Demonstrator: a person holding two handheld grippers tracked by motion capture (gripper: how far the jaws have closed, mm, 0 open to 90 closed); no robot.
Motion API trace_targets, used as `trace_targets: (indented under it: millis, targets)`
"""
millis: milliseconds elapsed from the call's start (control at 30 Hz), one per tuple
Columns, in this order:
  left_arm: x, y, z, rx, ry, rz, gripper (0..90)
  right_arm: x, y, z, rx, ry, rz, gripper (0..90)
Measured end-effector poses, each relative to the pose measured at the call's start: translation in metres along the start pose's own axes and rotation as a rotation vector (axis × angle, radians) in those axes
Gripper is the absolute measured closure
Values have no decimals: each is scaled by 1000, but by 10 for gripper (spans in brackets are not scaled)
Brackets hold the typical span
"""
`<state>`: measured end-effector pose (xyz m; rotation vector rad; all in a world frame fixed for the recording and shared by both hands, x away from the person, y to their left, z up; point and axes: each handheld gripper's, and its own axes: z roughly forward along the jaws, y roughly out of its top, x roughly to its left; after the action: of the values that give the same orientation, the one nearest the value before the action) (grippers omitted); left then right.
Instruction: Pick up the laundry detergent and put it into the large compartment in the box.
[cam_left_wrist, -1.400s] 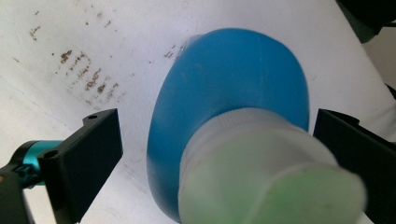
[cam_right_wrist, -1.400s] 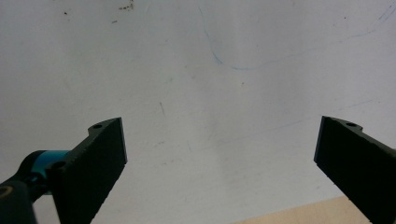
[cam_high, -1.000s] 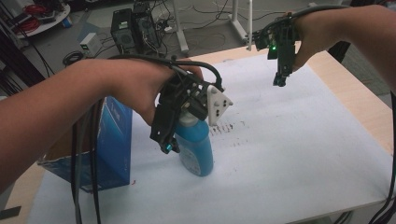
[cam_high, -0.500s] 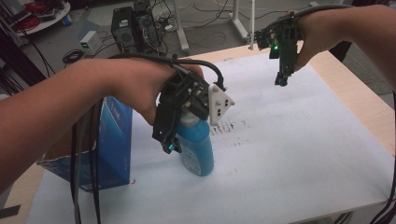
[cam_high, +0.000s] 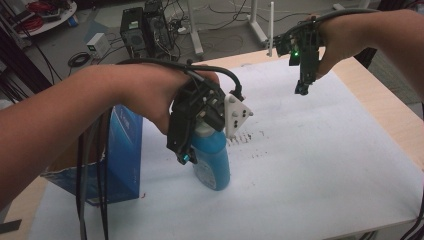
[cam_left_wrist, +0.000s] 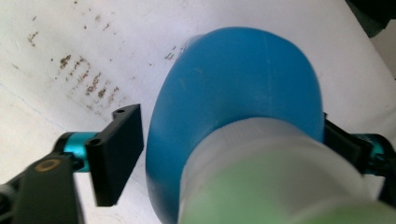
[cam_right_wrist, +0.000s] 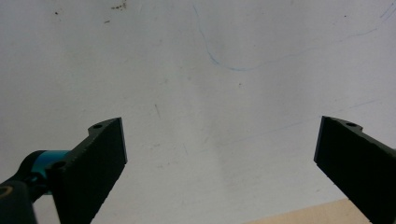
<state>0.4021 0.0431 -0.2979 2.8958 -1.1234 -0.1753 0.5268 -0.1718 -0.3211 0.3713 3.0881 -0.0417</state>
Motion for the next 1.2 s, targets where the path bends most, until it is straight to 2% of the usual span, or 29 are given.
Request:
trace_targets:
  millis: [233,267,500,767,1200]
  targets:
    - [1,0,0,7,-10,6,241,-1,0,0,0,1,-5,14]
    - [0,-1,0,8,-19,4,271,-1,0,1,2,0,-5,15]
    - [0,0,-2,-3,-10,9,286,-1,0,0,-1,-2,-5,15]
    - [-1,0,-1,9,-12,17,315,0,0,0,-1,-3,-1,15]
    - [-2,1,1,16,19,48,363,0,0,-1,1,-8,6,15]
